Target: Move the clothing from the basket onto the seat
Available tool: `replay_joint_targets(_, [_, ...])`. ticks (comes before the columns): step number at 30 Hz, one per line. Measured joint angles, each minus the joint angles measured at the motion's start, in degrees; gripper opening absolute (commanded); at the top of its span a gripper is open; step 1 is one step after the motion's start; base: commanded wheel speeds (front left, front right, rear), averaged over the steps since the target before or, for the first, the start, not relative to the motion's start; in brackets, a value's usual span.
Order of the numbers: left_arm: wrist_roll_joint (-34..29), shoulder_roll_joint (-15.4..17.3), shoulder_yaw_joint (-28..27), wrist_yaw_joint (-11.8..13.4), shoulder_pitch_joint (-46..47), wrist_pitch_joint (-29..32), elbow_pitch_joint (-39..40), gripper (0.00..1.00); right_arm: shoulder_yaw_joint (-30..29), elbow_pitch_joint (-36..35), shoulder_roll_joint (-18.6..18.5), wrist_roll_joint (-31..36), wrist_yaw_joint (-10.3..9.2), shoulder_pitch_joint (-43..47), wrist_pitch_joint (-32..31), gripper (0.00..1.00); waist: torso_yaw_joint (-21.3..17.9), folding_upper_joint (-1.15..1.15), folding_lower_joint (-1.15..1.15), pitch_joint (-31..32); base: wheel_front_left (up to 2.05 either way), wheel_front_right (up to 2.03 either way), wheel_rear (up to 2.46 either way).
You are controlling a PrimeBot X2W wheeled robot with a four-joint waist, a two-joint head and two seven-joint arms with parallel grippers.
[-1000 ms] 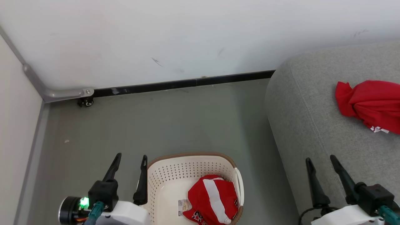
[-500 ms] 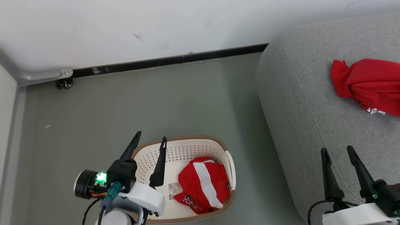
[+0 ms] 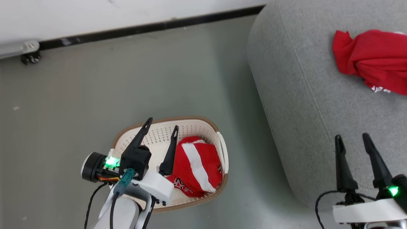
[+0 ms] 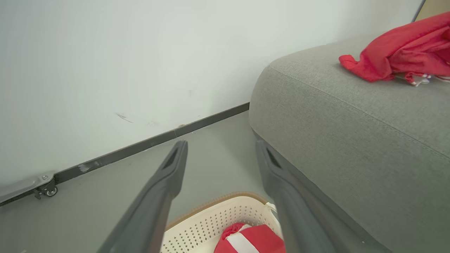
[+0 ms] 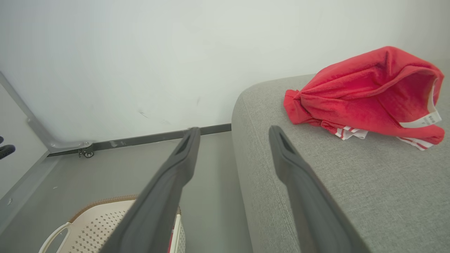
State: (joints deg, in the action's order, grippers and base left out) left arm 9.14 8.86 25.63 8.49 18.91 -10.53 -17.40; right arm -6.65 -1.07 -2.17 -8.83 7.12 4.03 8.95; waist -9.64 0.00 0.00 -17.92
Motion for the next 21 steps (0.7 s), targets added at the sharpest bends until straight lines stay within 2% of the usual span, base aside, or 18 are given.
replay_joint_targets(21, [-4.53,1.22,4.38,-2.96,7.86,3.03,-8.43,1.00,0.07,-1.18,0.02,-2.10,0.00,-8.04,2.67,1.00,-5.70,0.00,0.00,-12.84,0.00,0.00,0.00])
